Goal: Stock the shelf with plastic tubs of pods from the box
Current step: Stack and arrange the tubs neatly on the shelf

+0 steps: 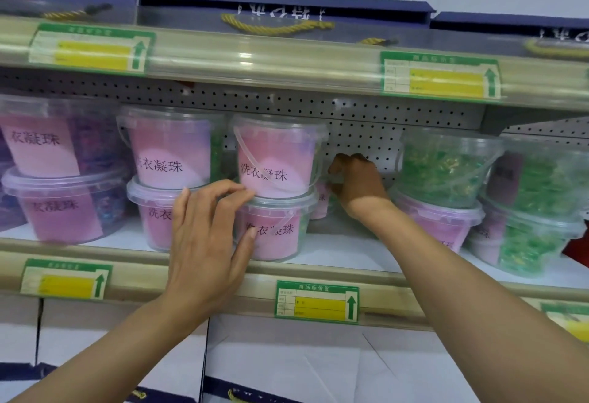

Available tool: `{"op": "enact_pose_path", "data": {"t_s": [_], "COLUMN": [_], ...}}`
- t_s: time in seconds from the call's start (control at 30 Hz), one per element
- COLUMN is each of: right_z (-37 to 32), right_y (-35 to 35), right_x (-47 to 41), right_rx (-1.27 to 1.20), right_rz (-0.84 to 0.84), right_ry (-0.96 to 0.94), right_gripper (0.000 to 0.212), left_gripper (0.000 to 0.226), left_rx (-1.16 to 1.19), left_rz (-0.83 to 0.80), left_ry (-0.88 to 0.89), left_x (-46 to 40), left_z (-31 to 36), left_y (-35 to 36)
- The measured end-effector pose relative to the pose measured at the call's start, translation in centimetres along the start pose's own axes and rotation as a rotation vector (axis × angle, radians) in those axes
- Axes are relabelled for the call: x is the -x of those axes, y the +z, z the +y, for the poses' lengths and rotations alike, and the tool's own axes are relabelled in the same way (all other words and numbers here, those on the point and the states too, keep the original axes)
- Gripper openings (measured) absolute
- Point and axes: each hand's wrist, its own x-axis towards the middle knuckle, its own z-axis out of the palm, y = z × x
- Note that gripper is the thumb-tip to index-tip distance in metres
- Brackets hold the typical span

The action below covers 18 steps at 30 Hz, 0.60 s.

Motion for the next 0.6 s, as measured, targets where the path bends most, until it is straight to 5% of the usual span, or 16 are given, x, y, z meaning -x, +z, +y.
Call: {"op": "enact_pose_path", "data": {"t_s": [0.6], "right_z": [-0.1], "right_y": [1.2], "right_x": [-0.1], "right_rx": [-0.147], "right_rz": [0.033], "right_ry": [-0.101], "right_gripper": [0.024], "left_gripper": [0.041], "left_rx": [-0.013], "left_rz": [-0.010], "left_ry": [0.012], "left_x": [-0.1], "left_z": [-0.1], "left_y": [-0.3]}}
